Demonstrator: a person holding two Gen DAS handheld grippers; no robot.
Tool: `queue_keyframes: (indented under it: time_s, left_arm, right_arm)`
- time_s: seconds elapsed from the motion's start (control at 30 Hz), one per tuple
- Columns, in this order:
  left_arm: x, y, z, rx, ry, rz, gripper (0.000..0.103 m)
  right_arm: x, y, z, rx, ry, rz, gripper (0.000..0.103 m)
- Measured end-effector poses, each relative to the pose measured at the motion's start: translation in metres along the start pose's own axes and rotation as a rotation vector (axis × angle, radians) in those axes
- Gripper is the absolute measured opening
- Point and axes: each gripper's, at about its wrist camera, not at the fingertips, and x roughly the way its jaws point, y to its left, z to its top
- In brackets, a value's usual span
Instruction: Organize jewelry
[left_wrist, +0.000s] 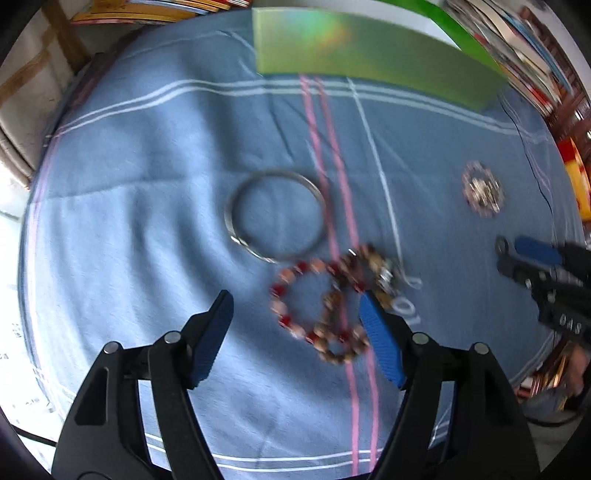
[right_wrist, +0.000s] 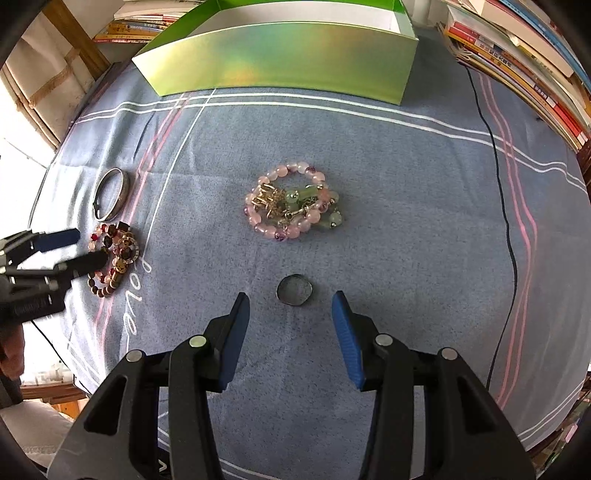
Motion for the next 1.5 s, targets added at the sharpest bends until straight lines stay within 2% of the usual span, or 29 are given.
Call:
queue_keyframes:
  time_s: [0.13, 0.23, 0.27, 0.3, 0.33, 0.43, 0.5, 0.63, 0.73, 0.87, 0.93, 1.0, 1.07, 1.2, 1.4, 1.47, 1.5]
  left_arm:
    - [0.004, -0.01, -0.003, 0.009, -0.004, -0.012, 0.063]
    - [0.002, -0.015, -0.011, 0.014, -0.03, -0.024, 0.042]
    - [0.002, -0.017, -0.011, 0.018, -0.036, -0.037, 0.027]
    - [0.003, -0.017, -0.011, 0.023, -0.035, -0.039, 0.021]
    - [0.002, -0.016, -0.01, 0.025, -0.035, -0.042, 0.017]
    - [0.005, -0.022, -0.007, 0.023, -0.033, -0.061, 0.015]
    - [0.002, -0.02, -0.004, 0.012, -0.039, -0.096, 0.008]
    - [-0.017, -0.017, 0.001, -0.009, -0.076, -0.218, 0.008]
    - [-0.032, -0.025, 0.005, 0.026, -0.114, -0.253, 0.009]
    - [-0.026, -0.03, 0.008, 0.043, -0.096, -0.181, 0.011]
    - [-0.019, -0.025, 0.008, 0.024, -0.078, -0.162, 0.02]
    - [-0.018, -0.019, 0.007, 0.005, -0.076, -0.142, 0.042]
    - [-0.018, -0.014, 0.007, -0.003, -0.081, -0.119, 0.049]
    - [-0.012, -0.012, 0.004, -0.006, -0.066, -0.105, 0.05]
    - [-0.007, -0.005, 0.004, -0.027, -0.059, -0.089, 0.05]
    - [-0.004, -0.002, 0.005, -0.04, -0.053, -0.089, 0.05]
    - [-0.004, 0.0, 0.002, -0.044, -0.051, -0.088, 0.05]
  right_arm:
    - [0.001, 0.005, 0.0, -0.01, 0.003, -0.002, 0.046]
    - [0.002, 0.005, 0.0, -0.002, 0.007, -0.004, 0.046]
    - [0.003, 0.004, 0.0, 0.005, 0.007, -0.003, 0.046]
    - [0.003, 0.004, -0.001, 0.009, 0.007, -0.003, 0.046]
    - [0.002, 0.003, -0.002, 0.012, 0.007, -0.004, 0.046]
    - [0.002, 0.0, -0.003, 0.018, 0.006, -0.007, 0.046]
    - [0.002, -0.002, -0.003, 0.022, 0.004, -0.008, 0.046]
    - [0.001, -0.004, -0.003, 0.032, 0.004, -0.012, 0.046]
    - [0.002, -0.005, -0.003, 0.038, 0.006, -0.011, 0.046]
    - [0.001, -0.004, -0.003, 0.04, 0.002, -0.014, 0.046]
    - [0.001, -0.005, -0.001, 0.046, -0.002, -0.014, 0.046]
    - [-0.001, -0.008, 0.003, 0.058, -0.015, -0.007, 0.046]
    - [-0.003, -0.011, 0.009, 0.07, -0.028, -0.008, 0.046]
    - [-0.003, -0.016, 0.028, 0.095, -0.057, -0.035, 0.046]
    - [0.003, -0.013, 0.043, 0.077, -0.057, -0.014, 0.045]
    - [0.012, -0.009, 0.045, 0.065, -0.039, -0.009, 0.031]
    - [0.013, -0.007, 0.046, 0.065, -0.051, 0.005, 0.028]
